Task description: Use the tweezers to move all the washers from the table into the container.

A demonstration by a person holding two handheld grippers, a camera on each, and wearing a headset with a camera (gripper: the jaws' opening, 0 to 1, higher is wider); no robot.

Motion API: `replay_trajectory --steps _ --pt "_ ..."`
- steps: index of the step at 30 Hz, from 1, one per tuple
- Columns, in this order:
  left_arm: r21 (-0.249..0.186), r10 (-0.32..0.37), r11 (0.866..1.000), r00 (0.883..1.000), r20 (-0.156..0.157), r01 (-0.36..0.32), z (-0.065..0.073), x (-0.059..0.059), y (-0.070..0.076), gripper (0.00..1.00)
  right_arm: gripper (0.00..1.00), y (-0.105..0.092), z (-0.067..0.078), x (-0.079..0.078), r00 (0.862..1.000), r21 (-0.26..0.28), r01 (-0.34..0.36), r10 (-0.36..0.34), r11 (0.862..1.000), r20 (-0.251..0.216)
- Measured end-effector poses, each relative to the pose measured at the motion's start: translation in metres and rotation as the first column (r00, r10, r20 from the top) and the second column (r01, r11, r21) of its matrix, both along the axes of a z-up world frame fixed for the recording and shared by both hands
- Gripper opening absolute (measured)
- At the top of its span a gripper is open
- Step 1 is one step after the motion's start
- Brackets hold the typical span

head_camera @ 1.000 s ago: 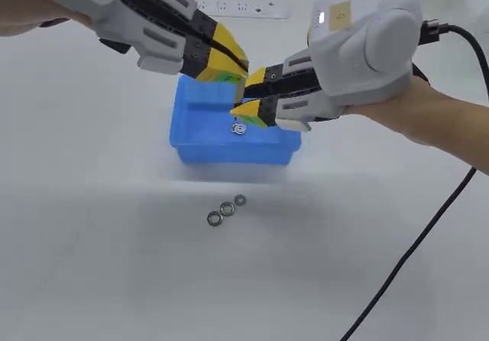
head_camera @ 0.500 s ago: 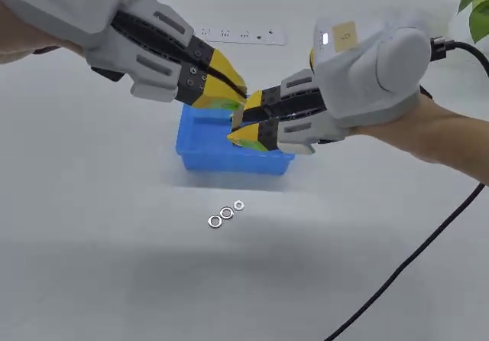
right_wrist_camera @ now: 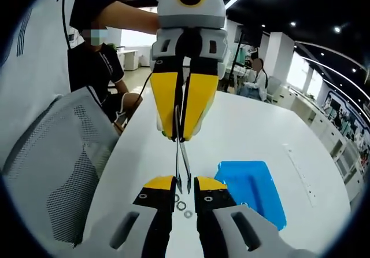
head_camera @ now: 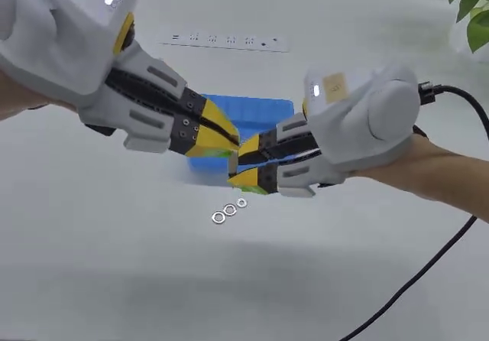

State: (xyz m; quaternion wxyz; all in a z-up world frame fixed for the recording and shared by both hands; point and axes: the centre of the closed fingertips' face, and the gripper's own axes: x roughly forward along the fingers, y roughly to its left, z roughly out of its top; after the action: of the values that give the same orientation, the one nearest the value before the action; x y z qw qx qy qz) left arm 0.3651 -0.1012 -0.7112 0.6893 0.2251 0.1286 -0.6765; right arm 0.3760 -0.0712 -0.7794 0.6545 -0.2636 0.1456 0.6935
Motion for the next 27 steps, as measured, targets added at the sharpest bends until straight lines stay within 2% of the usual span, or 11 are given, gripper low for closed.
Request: replay_trajectory --steps 6,13,17,25,27 --pt "0.004 0.019 1.0 0.999 -0.03 -0.019 -0.013 -0.009 0.004 0.05 0.14 0.003 -0.012 -0.013 1.0 -0.01 -0.012 0.012 1.0 -0.027" --pt "0.003 0.052 0.999 0.996 -0.066 -0.052 -0.029 -0.014 0.011 0.05 0.14 0.006 -0.026 -0.02 0.998 -0.02 -0.018 0.017 1.0 -0.059" --pt "-0.004 0.081 0.997 0.995 -0.066 -0.082 -0.037 -0.012 0.014 0.05 0.14 0.009 -0.034 -0.017 0.998 -0.023 -0.001 -0.001 1.0 -0.06" --pt "-0.001 0.109 0.994 0.989 -0.097 -0.11 -0.054 -0.006 0.019 0.05 0.14 0.01 -0.047 -0.012 0.995 -0.028 0.014 -0.017 1.0 -0.095" --pt "0.001 0.11 0.994 0.99 -0.092 -0.11 -0.057 -0.004 0.018 0.05 0.14 0.01 -0.05 -0.01 0.994 -0.027 0.014 -0.017 1.0 -0.105"
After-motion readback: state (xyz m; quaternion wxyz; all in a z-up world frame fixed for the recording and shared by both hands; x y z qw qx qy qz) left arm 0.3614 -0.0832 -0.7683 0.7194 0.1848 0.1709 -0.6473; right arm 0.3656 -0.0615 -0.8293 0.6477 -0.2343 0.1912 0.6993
